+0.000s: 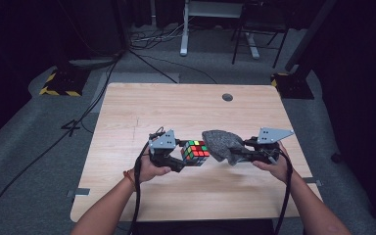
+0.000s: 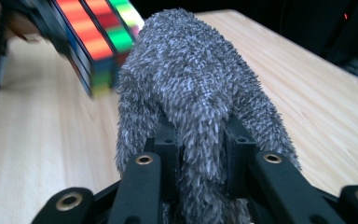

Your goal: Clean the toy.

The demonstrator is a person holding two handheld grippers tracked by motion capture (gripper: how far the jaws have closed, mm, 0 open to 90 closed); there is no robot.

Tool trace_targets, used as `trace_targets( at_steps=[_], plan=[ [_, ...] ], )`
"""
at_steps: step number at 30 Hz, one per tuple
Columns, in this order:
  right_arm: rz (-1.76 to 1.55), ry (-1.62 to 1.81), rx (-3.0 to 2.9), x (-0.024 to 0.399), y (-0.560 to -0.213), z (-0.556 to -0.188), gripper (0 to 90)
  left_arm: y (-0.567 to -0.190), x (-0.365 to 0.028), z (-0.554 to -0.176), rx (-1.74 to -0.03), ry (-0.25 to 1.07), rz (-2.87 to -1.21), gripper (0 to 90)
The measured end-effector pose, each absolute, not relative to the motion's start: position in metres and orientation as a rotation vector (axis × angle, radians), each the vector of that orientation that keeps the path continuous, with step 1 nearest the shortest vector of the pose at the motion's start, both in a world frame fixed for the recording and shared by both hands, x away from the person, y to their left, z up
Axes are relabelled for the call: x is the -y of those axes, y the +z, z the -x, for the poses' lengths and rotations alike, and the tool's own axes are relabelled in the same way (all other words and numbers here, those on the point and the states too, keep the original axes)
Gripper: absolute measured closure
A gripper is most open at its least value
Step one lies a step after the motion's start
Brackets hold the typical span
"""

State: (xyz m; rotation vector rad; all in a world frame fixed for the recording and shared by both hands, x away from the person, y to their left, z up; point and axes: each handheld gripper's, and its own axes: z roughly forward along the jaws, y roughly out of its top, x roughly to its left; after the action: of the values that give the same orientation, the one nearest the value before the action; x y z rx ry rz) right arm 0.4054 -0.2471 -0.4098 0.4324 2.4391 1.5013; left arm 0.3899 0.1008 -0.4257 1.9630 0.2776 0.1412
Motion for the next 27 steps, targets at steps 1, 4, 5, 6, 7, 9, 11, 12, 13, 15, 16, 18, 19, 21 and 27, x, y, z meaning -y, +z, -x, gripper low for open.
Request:
trace_targets(
  at_steps=[1, 4, 5, 6, 7, 9, 11, 12, 13, 15, 16, 18, 19, 21, 27],
  plan=[
    [-0.413, 1.506, -2.436, 0.244, -0.408, -0.403, 72.5, -0.426, -0.100, -0.390, -0.273, 0.145, -1.967, 34.0],
    [-0.358, 1.554, -2.426, 0.237, -0.404, -0.395, 72.5, -0.427, -0.093, -0.389, -0.265, 0.144, -1.975, 34.0],
    [-0.341, 1.553, -2.433, 0.233, -0.403, -0.393, 72.5, -0.427, -0.089, -0.388, -0.258, 0.140, -1.982, 34.0],
    [-0.327, 1.560, -2.431, 0.228, -0.402, -0.390, 72.5, -0.427, -0.086, -0.388, -0.254, 0.142, -1.988, 34.0],
    [-0.314, 1.579, -2.438, 0.224, -0.402, -0.389, 72.4, -0.428, -0.083, -0.387, -0.243, 0.142, -1.992, 34.0],
    [-0.306, 1.582, -2.449, 0.218, -0.402, -0.386, 72.2, -0.428, -0.078, -0.386, -0.231, 0.145, -2.006, 34.0],
    [-0.304, 1.575, -2.457, 0.215, -0.402, -0.386, 72.2, -0.429, -0.077, -0.386, -0.234, 0.141, -2.005, 34.0],
    [-0.312, 1.581, -2.453, 0.215, -0.402, -0.387, 72.0, -0.429, -0.077, -0.387, -0.241, 0.145, -2.005, 34.0],
    [-0.329, 1.588, -2.447, 0.215, -0.402, -0.387, 72.0, -0.428, -0.076, -0.387, -0.243, 0.152, -2.005, 34.0],
    [-0.337, 1.599, -2.433, 0.214, -0.403, -0.389, 71.8, -0.428, -0.075, -0.387, -0.237, 0.166, -2.016, 34.0],
    [-0.329, 1.610, -2.422, 0.214, -0.402, -0.388, 71.9, -0.429, -0.073, -0.387, -0.237, 0.168, -2.021, 34.0],
    [-0.308, 1.614, -2.414, 0.212, -0.399, -0.386, 71.9, -0.430, -0.071, -0.387, -0.235, 0.169, -2.030, 34.0],
    [-0.295, 1.623, -2.414, 0.212, -0.398, -0.385, 71.9, -0.431, -0.070, -0.388, -0.235, 0.180, -2.043, 34.0],
    [-0.279, 1.654, -2.416, 0.211, -0.396, -0.383, 71.9, -0.433, -0.068, -0.389, -0.235, 0.178, -2.050, 34.0],
    [-0.306, 1.523, -2.435, 0.208, -0.400, -0.385, 72.2, -0.433, -0.065, -0.386, -0.217, 0.167, -2.052, 34.0]
  ],
)
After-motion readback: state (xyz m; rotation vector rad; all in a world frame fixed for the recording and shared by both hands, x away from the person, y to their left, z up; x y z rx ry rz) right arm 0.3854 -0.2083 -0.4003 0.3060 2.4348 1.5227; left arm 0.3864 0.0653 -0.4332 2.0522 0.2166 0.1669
